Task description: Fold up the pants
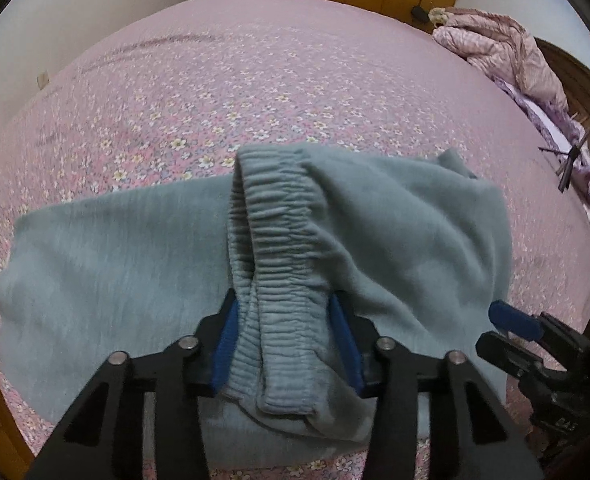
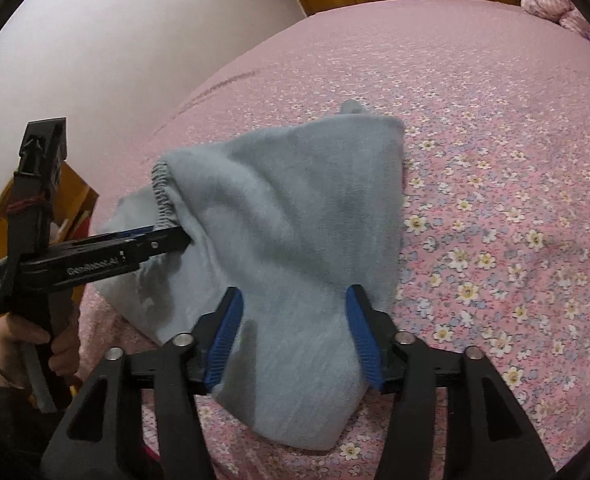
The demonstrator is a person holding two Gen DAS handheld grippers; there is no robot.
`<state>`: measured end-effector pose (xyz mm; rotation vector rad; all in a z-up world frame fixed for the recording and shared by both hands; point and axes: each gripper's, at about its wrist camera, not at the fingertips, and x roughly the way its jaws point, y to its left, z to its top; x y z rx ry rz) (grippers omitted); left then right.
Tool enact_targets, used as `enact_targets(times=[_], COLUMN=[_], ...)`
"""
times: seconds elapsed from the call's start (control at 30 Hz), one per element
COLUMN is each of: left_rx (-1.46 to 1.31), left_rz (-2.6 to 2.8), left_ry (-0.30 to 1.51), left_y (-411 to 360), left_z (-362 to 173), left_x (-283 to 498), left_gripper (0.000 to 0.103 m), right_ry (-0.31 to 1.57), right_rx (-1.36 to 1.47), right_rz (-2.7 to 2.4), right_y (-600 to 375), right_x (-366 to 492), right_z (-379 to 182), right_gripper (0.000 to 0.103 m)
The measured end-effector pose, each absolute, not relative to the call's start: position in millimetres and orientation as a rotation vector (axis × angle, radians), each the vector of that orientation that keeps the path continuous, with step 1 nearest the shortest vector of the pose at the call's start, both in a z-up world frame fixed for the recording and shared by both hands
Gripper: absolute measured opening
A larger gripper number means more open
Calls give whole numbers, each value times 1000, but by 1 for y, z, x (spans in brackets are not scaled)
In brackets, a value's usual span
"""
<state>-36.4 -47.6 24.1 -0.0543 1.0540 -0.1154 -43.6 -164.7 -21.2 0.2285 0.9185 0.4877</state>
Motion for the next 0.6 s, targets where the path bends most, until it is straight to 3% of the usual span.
enact_targets(times=[0.13,0.27,0.37,0.43,0.5,0.57,0.6], left_rx=[-41,-42,-47,-41,-50,-67,-75], left_rz=[-123,-131,-120,-111,-117,-127,-137], left_ry=[1032,1016,1042,1043,1034,1027,1020], left_y=[-47,-48,-48,-47,-45,-42,-41], left_z=[29,32,25,19,16,18,21], left_x=[-46,-50,-44,-40,-40,-43,-45], left_gripper=[25,25,35,47,49,38,27], right_ry=[894,814,847,884,896,895,891], right_rx=[233,239,265,292,315,327,334], right_rz=[440,391,361,348,338,326,320], right_y=[-166,-182,-193,-198,-203,-206,-209], right_x=[-54,-67,-65,-62,-62,-64,-65], right_z=[-10,8,3,-1,-4,-3,-2], right_gripper=[58,58,58,58,58,58,58])
